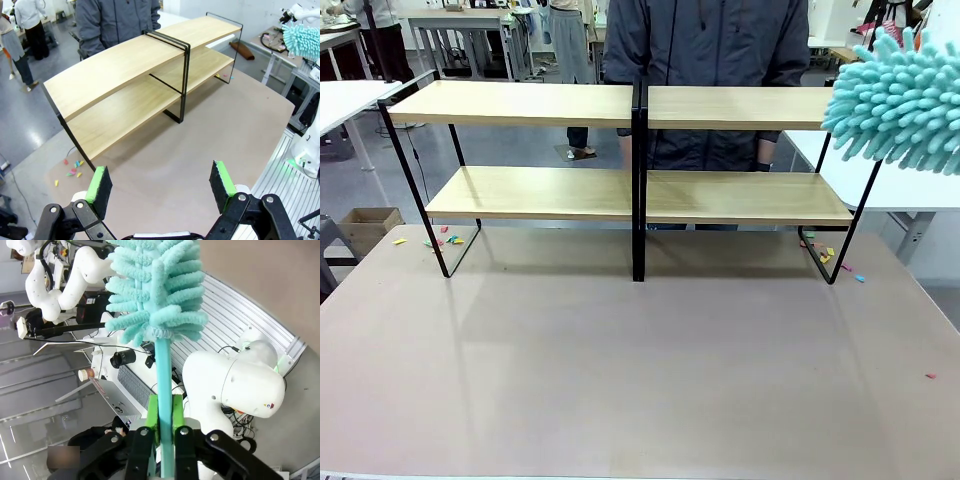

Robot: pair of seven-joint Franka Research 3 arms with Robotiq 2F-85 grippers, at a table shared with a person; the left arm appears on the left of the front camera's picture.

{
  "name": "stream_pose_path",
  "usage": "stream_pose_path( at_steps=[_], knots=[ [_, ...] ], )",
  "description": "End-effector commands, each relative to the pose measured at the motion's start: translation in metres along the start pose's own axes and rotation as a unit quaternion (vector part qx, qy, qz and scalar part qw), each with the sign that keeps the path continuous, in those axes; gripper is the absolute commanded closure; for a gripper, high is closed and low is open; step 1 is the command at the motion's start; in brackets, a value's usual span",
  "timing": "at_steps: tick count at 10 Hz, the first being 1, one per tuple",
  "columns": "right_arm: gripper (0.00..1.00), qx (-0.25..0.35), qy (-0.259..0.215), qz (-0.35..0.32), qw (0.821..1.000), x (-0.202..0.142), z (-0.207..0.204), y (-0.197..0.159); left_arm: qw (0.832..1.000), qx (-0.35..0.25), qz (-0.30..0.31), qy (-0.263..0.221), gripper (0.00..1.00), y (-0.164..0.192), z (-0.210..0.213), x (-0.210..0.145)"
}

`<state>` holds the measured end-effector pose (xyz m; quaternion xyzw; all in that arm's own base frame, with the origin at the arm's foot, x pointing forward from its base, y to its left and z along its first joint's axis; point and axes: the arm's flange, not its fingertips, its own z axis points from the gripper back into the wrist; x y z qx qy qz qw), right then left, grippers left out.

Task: Clean the shelves.
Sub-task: Place the Duster on the table.

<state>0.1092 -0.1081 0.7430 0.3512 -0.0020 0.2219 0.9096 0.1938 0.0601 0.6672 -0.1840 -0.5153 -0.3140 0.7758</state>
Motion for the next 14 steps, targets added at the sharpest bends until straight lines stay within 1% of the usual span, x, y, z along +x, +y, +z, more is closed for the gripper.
stream_pose_path(
  at_steps=[1,8,9,10,11,12,13,14],
  knots=[
    [0.88,-0.006,-0.003,0.012,1.000,-0.008,0.002,0.006,1.000,0.005,0.002,0.000,0.00,-0.001,0.002,0.000],
    [0.88,-0.006,-0.003,0.012,1.000,-0.008,0.002,0.006,1.000,0.005,0.002,0.000,0.00,-0.001,0.002,0.000],
    [0.88,0.000,0.000,0.002,1.000,0.001,0.000,0.000,1.000,0.000,0.000,0.000,0.00,0.000,0.000,0.000],
    [0.88,0.043,0.055,0.016,0.997,0.025,-0.019,-0.013,0.993,-0.094,0.044,0.053,0.00,-0.006,-0.028,-0.011],
    [0.88,0.091,0.084,0.019,0.992,0.043,-0.041,-0.033,0.981,-0.142,0.099,0.089,0.00,-0.010,-0.049,-0.034],
    [0.88,0.108,0.092,-0.015,0.990,0.052,-0.064,-0.056,0.960,-0.187,0.175,0.113,0.00,-0.010,-0.066,-0.064],
    [0.88,0.145,0.100,-0.026,0.984,0.059,-0.086,-0.076,0.940,-0.198,0.238,0.141,0.00,-0.009,-0.085,-0.097],
    [0.88,0.184,0.104,-0.034,0.977,0.069,-0.115,-0.094,0.913,-0.224,0.300,0.161,0.00,-0.008,-0.107,-0.133]
  ],
)
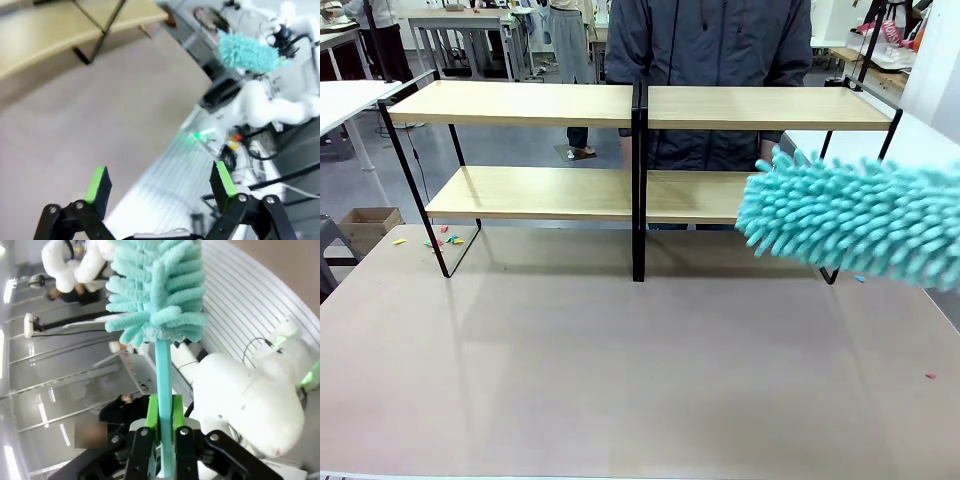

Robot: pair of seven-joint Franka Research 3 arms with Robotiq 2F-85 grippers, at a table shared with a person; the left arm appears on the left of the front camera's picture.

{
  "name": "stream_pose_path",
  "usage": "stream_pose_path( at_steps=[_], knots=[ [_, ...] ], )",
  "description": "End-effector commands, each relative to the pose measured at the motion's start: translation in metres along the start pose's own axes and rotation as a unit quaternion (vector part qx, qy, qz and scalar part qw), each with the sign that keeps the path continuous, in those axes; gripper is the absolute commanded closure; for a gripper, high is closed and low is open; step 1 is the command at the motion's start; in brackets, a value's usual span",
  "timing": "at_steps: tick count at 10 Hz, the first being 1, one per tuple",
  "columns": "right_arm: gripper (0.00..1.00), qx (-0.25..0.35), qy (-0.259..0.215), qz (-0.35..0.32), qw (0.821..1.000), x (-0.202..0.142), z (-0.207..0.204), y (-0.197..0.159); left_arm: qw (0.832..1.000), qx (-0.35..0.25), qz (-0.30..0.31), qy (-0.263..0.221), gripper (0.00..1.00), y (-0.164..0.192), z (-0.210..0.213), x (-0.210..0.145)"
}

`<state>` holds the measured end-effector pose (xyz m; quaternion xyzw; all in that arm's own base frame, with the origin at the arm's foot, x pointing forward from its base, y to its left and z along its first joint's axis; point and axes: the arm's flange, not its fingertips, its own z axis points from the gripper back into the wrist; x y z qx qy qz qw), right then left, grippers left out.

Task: Clean the shelves.
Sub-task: Place the Duster on the table.

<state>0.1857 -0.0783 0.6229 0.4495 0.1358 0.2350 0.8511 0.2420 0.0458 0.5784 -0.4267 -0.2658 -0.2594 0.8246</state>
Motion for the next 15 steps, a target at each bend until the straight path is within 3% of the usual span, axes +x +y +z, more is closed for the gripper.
stream_pose_path(
  at_steps=[1,3,4,6,7,10,15],
  knots=[
    [0.88,0.058,0.003,-0.037,0.998,0.028,-0.033,-0.033,0.990,-0.020,0.136,0.001,0.00,0.049,-0.067,-0.074],
    [0.88,0.077,0.004,-0.094,0.993,0.058,-0.073,-0.088,0.973,-0.075,0.218,-0.007,0.00,0.083,-0.101,-0.106],
    [0.88,0.119,0.017,-0.097,0.988,0.067,-0.089,-0.113,0.966,-0.100,0.240,-0.015,0.00,0.091,-0.112,-0.117],
    [0.88,0.137,0.028,-0.137,0.981,0.078,-0.107,-0.158,0.952,-0.141,0.272,-0.029,0.00,0.095,-0.131,-0.123],
    [0.88,0.139,0.017,-0.147,0.979,0.081,-0.110,-0.173,0.961,-0.100,0.257,-0.008,0.00,0.141,-0.046,-0.044],
    [0.88,0.141,0.020,-0.157,0.977,0.087,-0.119,-0.209,0.961,-0.100,0.257,-0.008,0.00,0.141,-0.046,-0.044],
    [0.88,0.134,0.019,-0.176,0.975,0.092,-0.125,-0.239,0.961,-0.100,0.257,-0.008,0.00,0.141,-0.046,-0.044]
  ],
)
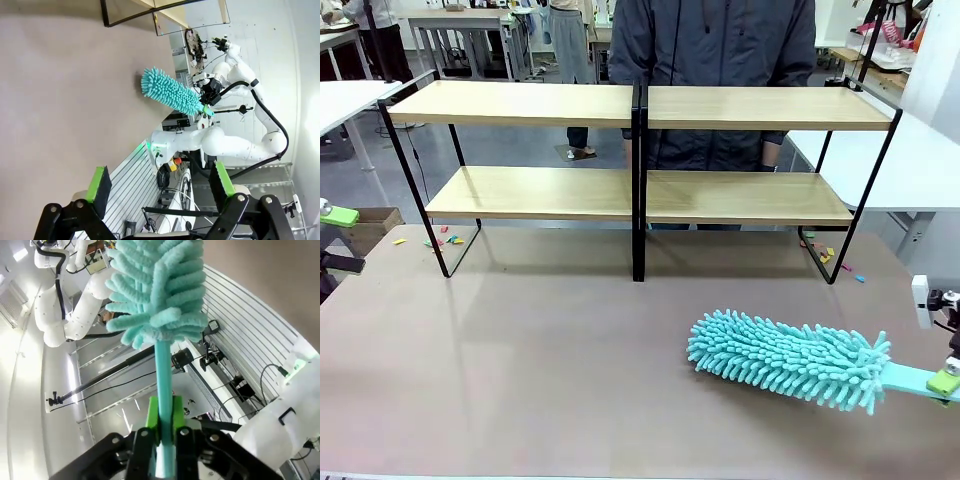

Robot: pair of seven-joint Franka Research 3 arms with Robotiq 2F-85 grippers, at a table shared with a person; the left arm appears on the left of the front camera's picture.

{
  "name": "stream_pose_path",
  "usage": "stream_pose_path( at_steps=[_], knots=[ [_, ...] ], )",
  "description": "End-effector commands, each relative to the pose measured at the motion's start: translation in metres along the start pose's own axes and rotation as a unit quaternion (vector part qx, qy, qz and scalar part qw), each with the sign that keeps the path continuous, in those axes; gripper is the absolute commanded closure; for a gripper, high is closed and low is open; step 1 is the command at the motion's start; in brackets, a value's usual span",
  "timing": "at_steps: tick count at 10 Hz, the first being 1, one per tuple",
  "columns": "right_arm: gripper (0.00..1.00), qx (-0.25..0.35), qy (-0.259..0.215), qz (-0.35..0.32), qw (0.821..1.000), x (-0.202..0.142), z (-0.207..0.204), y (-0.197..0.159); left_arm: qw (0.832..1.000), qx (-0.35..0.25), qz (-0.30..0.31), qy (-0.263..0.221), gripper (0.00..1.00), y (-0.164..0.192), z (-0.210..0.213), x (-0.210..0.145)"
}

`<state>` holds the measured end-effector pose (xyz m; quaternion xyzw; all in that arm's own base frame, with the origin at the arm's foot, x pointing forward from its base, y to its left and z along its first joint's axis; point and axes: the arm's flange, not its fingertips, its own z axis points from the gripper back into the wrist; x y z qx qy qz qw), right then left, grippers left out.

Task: Clean the shelves.
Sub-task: Place the Duster on the table.

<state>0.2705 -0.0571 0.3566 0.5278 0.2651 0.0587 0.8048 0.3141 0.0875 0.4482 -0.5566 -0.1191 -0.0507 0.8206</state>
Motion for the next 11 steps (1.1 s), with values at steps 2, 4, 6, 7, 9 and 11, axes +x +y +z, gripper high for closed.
stream_pose_path(
  at_steps=[2,4,6,7,9,11],
  knots=[
    [0.88,-0.011,0.001,0.012,1.000,0.012,0.002,-0.007,1.000,-0.009,-0.011,-0.002,0.00,0.001,-0.001,-0.002],
    [0.32,-0.022,0.000,-0.003,1.000,0.018,0.006,-0.014,1.000,-0.009,-0.011,-0.002,0.00,0.001,-0.001,-0.002],
    [0.00,-0.031,-0.038,-0.016,0.999,0.017,0.025,-0.022,1.000,-0.009,-0.011,-0.002,0.00,0.001,-0.001,-0.002],
    [0.00,-0.044,-0.080,-0.034,0.995,0.015,0.041,-0.027,1.000,-0.009,-0.011,-0.002,0.00,0.001,-0.001,-0.002],
    [0.00,-0.078,-0.193,-0.071,0.976,0.000,0.084,-0.029,1.000,-0.009,-0.011,-0.002,0.00,0.001,-0.001,-0.002],
    [0.00,-0.056,-0.341,-0.062,0.937,-0.036,0.137,-0.021,1.000,-0.009,-0.011,-0.002,0.00,0.001,-0.001,-0.002]
  ],
)
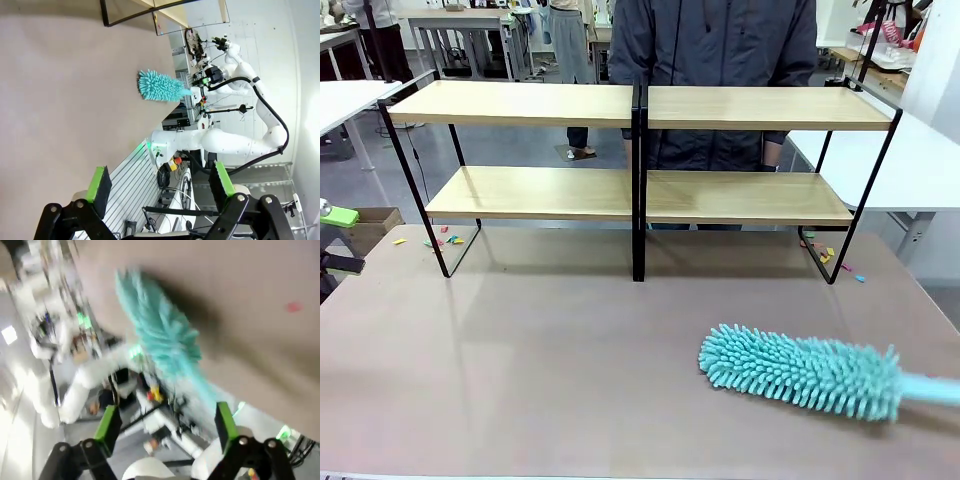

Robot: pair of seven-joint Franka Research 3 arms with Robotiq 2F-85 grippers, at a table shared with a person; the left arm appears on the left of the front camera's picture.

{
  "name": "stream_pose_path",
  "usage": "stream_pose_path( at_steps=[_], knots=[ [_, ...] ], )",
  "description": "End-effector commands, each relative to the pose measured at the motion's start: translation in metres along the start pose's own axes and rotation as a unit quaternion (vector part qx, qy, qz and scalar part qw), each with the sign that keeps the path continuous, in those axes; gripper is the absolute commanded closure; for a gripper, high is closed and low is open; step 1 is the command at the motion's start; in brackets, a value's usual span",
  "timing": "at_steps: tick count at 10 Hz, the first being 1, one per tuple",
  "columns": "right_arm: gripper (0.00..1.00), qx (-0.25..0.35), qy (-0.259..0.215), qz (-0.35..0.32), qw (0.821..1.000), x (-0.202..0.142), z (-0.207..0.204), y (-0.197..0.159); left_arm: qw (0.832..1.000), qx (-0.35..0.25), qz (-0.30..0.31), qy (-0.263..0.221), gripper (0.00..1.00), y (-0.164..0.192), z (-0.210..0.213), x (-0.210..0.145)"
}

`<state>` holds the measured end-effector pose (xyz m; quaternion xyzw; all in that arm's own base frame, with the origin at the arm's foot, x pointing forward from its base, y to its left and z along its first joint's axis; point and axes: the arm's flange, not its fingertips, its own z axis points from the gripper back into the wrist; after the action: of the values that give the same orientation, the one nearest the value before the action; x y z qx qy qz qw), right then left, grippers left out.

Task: Clean the shelves.
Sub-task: Place the Duster on the table.

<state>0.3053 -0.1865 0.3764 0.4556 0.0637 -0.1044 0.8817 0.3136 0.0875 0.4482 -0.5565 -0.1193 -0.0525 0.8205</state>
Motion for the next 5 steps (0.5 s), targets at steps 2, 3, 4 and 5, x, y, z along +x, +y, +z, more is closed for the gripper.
stream_pose_path(
  at_steps=[2,3,4,5],
  knots=[
    [0.00,0.141,-0.121,0.020,0.982,-0.019,0.050,0.017,1.000,-0.009,-0.010,-0.003,0.00,0.001,-0.001,-0.001],
    [0.00,0.191,-0.114,0.030,0.974,-0.025,0.053,0.020,1.000,-0.009,-0.010,-0.003,0.00,0.001,-0.001,-0.001],
    [0.00,0.279,-0.017,0.035,0.959,-0.022,0.045,0.021,1.000,-0.009,-0.010,-0.003,0.00,0.001,-0.001,-0.001],
    [0.00,0.137,-0.125,0.010,0.983,-0.026,0.064,0.012,1.000,-0.009,-0.010,-0.003,0.00,0.001,-0.001,-0.001]
  ],
)
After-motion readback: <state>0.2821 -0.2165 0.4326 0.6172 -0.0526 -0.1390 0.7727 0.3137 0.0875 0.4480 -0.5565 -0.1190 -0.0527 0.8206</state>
